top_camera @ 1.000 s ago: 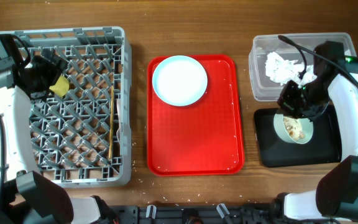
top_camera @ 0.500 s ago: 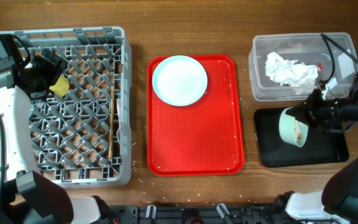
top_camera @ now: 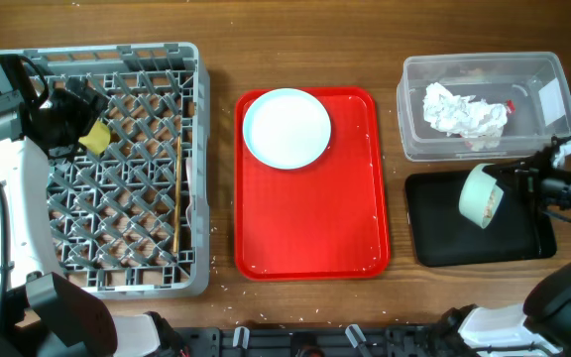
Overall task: Sort waste into correct bins and load items into the dishwasher rack
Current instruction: 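Tilt the green bowl to pour the rice onto the black tray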
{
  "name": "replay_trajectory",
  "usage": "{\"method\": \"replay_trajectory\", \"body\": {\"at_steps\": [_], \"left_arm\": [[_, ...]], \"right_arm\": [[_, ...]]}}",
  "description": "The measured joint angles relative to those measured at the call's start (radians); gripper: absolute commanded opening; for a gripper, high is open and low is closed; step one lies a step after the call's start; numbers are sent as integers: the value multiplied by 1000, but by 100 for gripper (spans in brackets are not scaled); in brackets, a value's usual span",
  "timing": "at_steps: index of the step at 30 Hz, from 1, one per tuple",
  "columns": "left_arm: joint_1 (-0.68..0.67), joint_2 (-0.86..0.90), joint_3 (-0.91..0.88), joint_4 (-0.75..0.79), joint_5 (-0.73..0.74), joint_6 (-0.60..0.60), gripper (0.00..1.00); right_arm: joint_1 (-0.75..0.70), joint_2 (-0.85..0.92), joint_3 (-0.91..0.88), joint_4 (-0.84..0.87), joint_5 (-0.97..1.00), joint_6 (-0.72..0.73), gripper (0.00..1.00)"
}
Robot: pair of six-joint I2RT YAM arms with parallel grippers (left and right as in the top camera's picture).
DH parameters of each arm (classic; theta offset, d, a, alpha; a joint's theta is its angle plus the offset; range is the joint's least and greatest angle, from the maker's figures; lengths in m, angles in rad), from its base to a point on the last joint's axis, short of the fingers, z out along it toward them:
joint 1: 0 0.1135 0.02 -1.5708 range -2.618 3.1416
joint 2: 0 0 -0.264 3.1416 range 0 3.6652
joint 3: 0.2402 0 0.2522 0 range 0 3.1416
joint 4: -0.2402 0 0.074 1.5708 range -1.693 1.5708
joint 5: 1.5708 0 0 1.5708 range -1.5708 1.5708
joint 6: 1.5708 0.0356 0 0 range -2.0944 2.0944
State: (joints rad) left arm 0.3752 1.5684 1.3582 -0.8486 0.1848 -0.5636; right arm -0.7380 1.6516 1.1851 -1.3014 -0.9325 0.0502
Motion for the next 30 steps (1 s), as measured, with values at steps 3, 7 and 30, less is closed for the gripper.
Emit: {"method": "replay_trajectory", "body": {"at_steps": [3,7,30], "left_arm": [[0,0,0,0,0,0,100],[0,0,0,0,0,0,100],[0,0,0,0,0,0,100]], "right_arm": [[-23,47,0,-22,-43,0,4],[-44,148,0,-75,-87,-42,4],[-195,262,-3,-252,-253,-357,4]]}}
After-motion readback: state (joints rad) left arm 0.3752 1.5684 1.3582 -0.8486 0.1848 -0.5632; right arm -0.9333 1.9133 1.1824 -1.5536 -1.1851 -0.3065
